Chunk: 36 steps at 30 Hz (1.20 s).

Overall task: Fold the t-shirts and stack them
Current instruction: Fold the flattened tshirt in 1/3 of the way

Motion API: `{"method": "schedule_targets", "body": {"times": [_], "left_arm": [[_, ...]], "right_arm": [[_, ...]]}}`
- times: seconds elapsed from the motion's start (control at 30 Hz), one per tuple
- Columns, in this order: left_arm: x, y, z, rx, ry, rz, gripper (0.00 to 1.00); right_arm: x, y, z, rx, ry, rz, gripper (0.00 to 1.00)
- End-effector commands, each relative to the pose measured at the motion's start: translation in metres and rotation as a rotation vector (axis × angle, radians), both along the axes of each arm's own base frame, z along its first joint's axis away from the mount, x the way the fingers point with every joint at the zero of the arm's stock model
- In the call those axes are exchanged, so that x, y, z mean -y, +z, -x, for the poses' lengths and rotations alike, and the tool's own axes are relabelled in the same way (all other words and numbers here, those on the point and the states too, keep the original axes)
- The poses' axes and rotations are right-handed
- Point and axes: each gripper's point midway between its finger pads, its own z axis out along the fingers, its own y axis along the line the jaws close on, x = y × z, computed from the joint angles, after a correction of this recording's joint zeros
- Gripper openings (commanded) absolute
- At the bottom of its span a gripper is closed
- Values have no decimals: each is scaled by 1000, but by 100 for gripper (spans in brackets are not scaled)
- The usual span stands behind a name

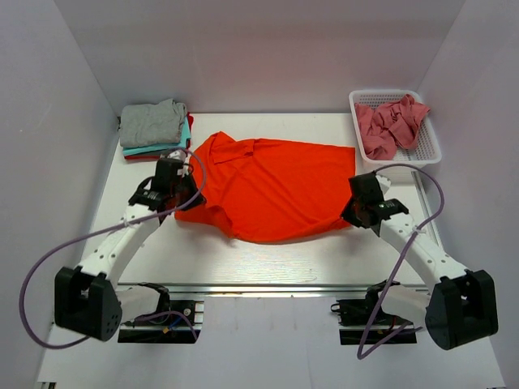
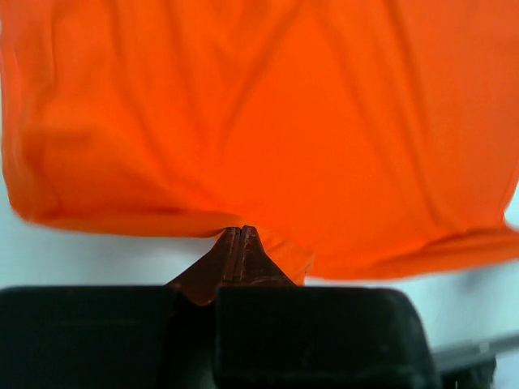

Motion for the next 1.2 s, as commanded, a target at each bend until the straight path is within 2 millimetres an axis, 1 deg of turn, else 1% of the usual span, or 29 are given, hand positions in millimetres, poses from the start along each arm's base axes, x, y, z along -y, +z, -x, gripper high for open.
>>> {"method": "schedule_targets", "body": {"times": [0.0,0.03,0.07,0.1,0.17,0.2,0.23,0.27,0.3,0.33,0.4,0.43,0.47,0.5,0.57,0.63,0.7,0.73,0.8,0.83,0.9,0.93,0.97,1.0,1.03,1.07,1.1,1.13,1.17], "left_arm": [[-7,39,-57,155,78,-48,0],[-10,25,-69,118,83,-81,0],[-12,37,-82,137,97,-100,0],[-14,36,-90,134,99,-110,0],[-20,34,-110,129,136,-138,0],[-20,32,-113,126,129,-146,0],[-18,34,-122,155,126,-144,0],[-21,42,-131,182,134,-144,0],[-20,36,-137,176,127,-153,0],[-25,35,-141,176,134,-170,0],[-24,38,-153,208,119,-183,0],[-21,32,-157,201,111,-178,0],[-21,39,-163,240,105,-179,0],[-24,35,-168,244,109,-187,0],[-25,29,-176,245,108,-202,0],[-30,33,-188,275,118,-220,0],[-29,22,-197,272,110,-231,0],[-31,27,-204,282,114,-222,0],[-30,19,-210,265,103,-236,0],[-29,7,-214,243,100,-242,0],[-35,0,-219,221,114,-255,0],[-34,4,-224,231,115,-253,0],[-39,-7,-226,204,120,-260,0],[-34,-10,-228,200,104,-247,1],[-32,-7,-234,219,100,-236,13],[-32,-10,-237,218,90,-247,17],[-29,-23,-241,197,81,-245,23],[-28,-17,-249,202,75,-251,41],[-33,-19,-252,188,82,-255,52]], "right_arm": [[8,33,-37,112,-39,66,0],[10,35,-41,112,-40,75,0],[12,33,-43,104,-43,92,0],[14,39,-50,113,-54,101,0],[17,39,-58,115,-67,125,0],[15,46,-66,128,-66,125,0],[17,42,-69,112,-71,134,0],[17,47,-75,121,-76,131,0],[17,50,-80,124,-78,134,0],[17,46,-87,108,-78,142,0],[17,50,-95,113,-75,148,0],[19,43,-101,90,-70,165,0],[19,42,-104,84,-63,162,0],[18,37,-109,64,-64,165,0],[23,34,-110,42,-86,171,0],[27,31,-114,19,-104,176,0],[30,23,-115,-11,-119,183,0],[32,20,-116,-19,-126,179,0],[36,16,-119,-32,-149,174,0],[38,12,-116,-52,-161,181,0],[43,10,-119,-59,-183,185,0],[44,9,-121,-60,-187,184,0],[44,9,-123,-60,-186,184,0],[45,5,-126,-73,-179,190,0],[45,6,-131,-63,-178,193,5],[45,4,-133,-66,-177,198,12],[44,12,-141,-45,-158,202,19],[45,3,-142,-72,-150,214,34],[45,4,-145,-71,-146,225,41]]}}
